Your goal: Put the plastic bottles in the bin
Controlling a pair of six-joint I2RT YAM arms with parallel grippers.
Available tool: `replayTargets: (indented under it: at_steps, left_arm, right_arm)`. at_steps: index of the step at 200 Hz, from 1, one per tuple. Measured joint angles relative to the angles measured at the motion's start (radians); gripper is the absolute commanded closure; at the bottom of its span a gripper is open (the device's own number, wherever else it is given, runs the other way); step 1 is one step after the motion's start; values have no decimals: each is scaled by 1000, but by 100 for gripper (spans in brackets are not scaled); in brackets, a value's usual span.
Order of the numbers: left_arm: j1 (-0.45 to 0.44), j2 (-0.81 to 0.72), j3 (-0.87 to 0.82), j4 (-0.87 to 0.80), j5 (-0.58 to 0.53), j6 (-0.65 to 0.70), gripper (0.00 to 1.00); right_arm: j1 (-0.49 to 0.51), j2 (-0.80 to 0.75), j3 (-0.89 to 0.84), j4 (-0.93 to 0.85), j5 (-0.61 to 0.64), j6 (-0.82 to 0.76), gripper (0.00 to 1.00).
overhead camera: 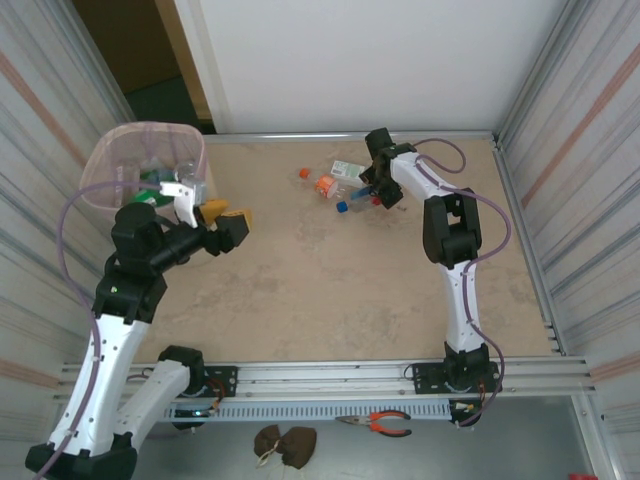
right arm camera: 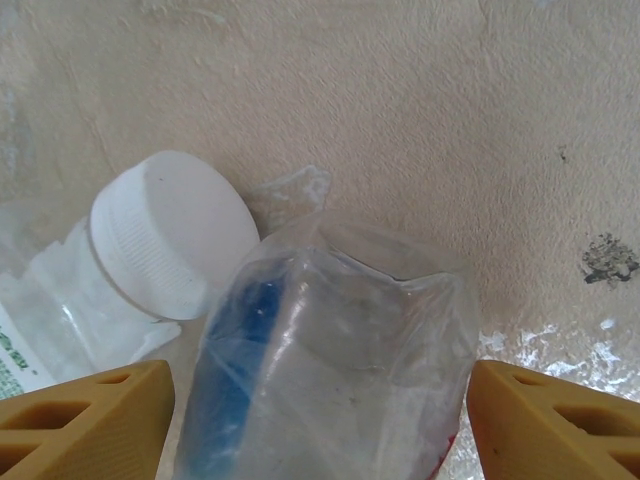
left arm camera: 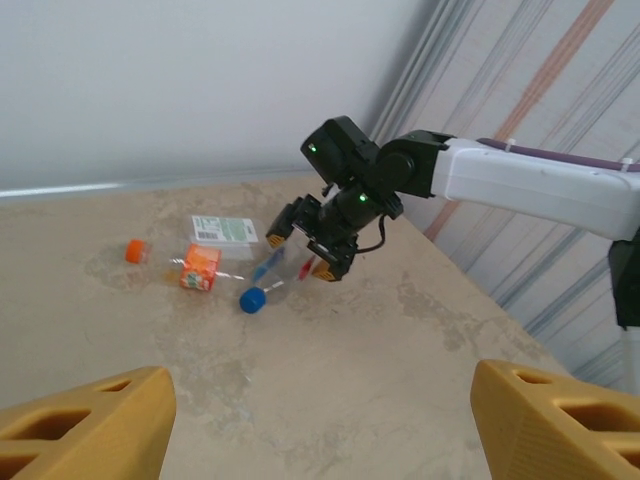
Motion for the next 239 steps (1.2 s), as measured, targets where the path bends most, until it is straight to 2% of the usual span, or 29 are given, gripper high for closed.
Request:
replayTargets:
  at_steps: [31,72,140,176,195,239]
  left_arm:
    - [-3,0,-26,-10,39,-80,22]
    - [-21,-45,-84,-39,82,-254,22]
    - [-131,-123,-227,29,108,-554,18]
    - [-139,-127,-242,25,95,-612,2]
    - [-139,-157,-246,28,74,-645,1]
    - [-139,-218,-327,168,74,-731,1]
  right_arm:
    - [-4,2,-6,2,-19,9,27]
    - [-5,0,-68,15,-33,32,32]
    - [-3,-105,-246,85,-34,52,39]
    - [2,-175,-358,105,-34,53,39]
    - [8,-203,-397,103,-34,53,39]
    - [19,-246,-448,91,-33,52,39]
